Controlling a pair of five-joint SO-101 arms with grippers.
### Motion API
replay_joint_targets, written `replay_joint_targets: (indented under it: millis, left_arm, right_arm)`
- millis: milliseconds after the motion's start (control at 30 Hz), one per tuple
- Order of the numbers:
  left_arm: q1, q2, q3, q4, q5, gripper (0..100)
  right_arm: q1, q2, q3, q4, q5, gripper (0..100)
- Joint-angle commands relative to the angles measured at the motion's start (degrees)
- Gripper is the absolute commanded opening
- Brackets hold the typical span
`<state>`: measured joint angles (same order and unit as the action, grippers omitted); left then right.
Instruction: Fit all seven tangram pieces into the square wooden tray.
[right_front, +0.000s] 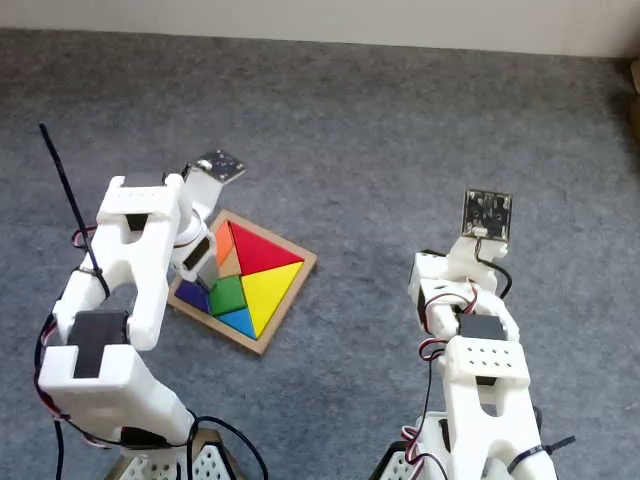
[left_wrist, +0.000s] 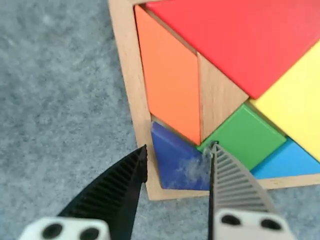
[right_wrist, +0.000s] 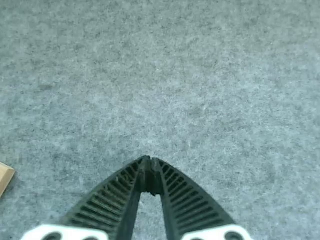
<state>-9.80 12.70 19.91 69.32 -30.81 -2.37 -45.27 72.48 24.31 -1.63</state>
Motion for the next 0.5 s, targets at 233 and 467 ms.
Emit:
replay_joint_targets:
  millis: [233, 467]
  left_arm:
    - [0.3, -15.3, 0.0, 3.6, 2.5, 20]
    - [1.4, -24.9, 0.9, 8.4, 2.5, 20]
  right_arm:
    - [0.3, -1.2, -0.6, -1.2, 0.9, 1.3]
    - [0.3, -1.2, -0.6, -1.2, 0.9, 1.3]
